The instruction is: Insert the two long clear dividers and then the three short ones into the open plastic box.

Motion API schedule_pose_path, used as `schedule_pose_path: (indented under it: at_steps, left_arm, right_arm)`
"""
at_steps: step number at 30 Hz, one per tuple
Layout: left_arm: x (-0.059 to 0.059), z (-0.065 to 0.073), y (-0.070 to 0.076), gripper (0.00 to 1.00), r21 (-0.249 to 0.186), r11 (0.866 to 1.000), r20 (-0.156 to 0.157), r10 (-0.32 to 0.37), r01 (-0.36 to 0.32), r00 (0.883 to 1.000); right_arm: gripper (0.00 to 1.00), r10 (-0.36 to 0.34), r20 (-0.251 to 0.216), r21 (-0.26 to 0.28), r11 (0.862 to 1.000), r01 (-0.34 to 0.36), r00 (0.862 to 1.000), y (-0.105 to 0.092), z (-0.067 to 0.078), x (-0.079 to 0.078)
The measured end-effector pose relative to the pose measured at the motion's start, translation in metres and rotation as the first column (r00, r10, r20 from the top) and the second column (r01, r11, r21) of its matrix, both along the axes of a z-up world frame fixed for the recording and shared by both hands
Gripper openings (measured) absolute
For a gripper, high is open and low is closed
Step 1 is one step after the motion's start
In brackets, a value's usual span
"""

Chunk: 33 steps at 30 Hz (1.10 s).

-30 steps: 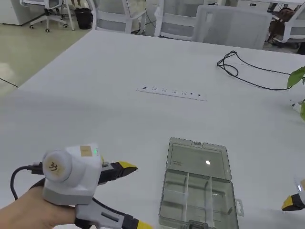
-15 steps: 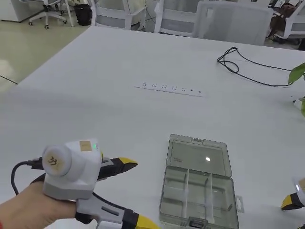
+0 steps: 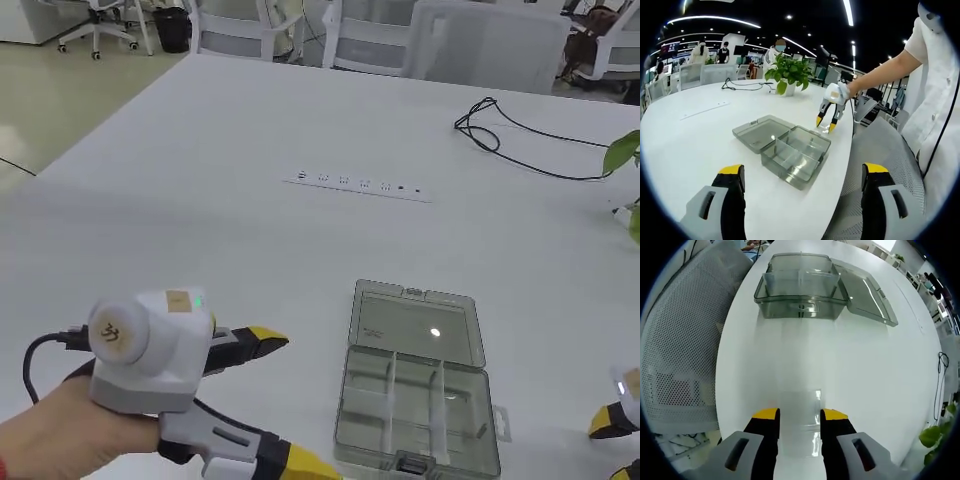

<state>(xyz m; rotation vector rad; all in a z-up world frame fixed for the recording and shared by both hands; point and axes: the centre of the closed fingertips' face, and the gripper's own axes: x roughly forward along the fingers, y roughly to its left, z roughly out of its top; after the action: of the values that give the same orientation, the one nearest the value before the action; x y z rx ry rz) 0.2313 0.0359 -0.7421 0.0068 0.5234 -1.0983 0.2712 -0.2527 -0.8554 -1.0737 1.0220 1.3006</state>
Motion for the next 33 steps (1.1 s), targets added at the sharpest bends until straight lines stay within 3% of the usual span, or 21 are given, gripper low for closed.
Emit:
schedule_pose_path:
  at_steps: [10, 17, 26, 28, 33]
  left_arm:
    - [0.002, 0.007, -0.001, 0.99, -0.013, 1.000, 0.000, 0.003, -0.003, 1.000]
    - [0.008, 0.015, -0.009, 0.97, -0.035, 0.999, -0.008, 0.001, -0.001, 1.000]
    - [0.018, 0.040, -0.025, 0.90, -0.160, 0.985, -0.082, 0.044, -0.057, 0.996]
    - [0.020, 0.045, -0.028, 0.86, -0.179, 0.982, -0.086, 0.051, -0.066, 0.995]
    - [0.022, 0.056, -0.040, 0.80, -0.247, 0.964, -0.175, 0.059, -0.102, 0.983]
  right_arm:
    - [0.33, -0.047, 0.047, 0.072, 0.996, 0.043, 0.998, 0.017, 0.025, 0.002]
    - [0.33, -0.063, 0.095, 0.139, 0.989, 0.049, 0.993, 0.041, 0.055, 0.001]
    - [0.33, -0.077, 0.148, 0.215, 0.976, 0.044, 0.986, 0.077, 0.095, -0.003]
    - [0.33, -0.075, 0.160, 0.222, 0.974, 0.038, 0.984, 0.083, 0.101, -0.004]
    - [0.33, -0.070, 0.193, 0.245, 0.969, 0.021, 0.979, 0.101, 0.120, -0.008]
